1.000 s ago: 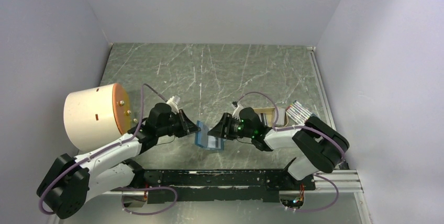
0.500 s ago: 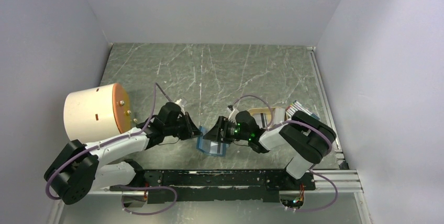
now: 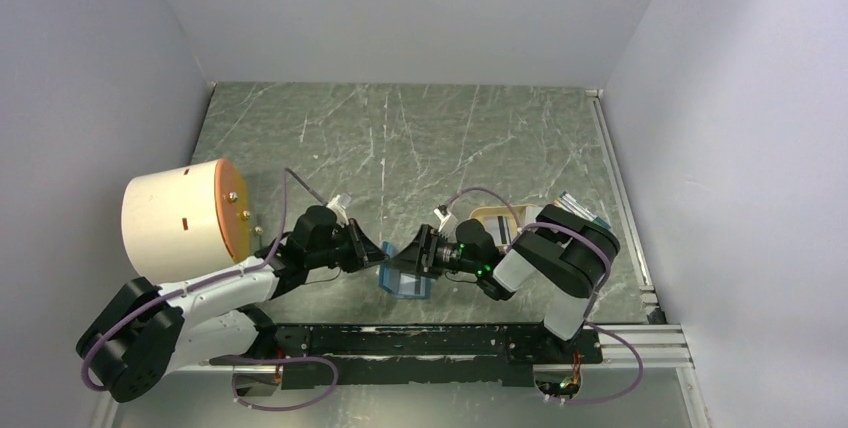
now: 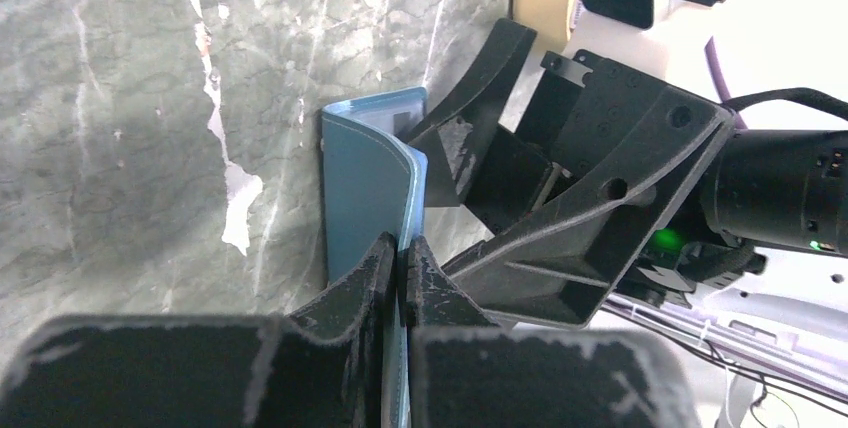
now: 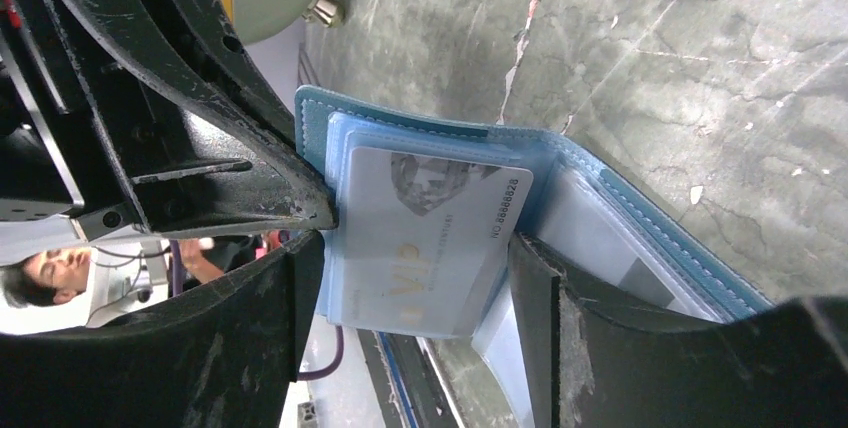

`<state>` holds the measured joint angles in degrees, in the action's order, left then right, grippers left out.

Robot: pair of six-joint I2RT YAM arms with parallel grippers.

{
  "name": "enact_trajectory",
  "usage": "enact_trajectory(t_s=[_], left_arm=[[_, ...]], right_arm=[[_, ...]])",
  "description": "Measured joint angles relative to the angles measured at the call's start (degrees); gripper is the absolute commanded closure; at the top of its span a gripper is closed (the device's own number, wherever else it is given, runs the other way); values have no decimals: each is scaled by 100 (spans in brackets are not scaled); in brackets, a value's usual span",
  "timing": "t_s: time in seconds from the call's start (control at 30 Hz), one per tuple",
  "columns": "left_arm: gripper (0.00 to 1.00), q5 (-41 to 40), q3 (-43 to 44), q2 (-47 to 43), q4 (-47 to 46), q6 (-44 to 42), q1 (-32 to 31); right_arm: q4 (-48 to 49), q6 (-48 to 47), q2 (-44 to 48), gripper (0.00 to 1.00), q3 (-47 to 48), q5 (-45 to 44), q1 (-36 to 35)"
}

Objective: Put the credit cards into the card holder
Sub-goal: Insert the credit card into the card holder.

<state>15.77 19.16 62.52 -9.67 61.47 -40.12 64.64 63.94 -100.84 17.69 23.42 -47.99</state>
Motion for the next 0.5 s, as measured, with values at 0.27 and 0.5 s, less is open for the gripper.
enact_trajectory(t_s=[0.27, 0.5], left_arm=[[91, 136, -249, 55, -603, 264, 0], [91, 140, -317, 61, -728, 304, 0]], right_arm=[[450, 15, -205, 30, -42, 157, 2], [439, -44, -205, 26, -39, 190, 2]])
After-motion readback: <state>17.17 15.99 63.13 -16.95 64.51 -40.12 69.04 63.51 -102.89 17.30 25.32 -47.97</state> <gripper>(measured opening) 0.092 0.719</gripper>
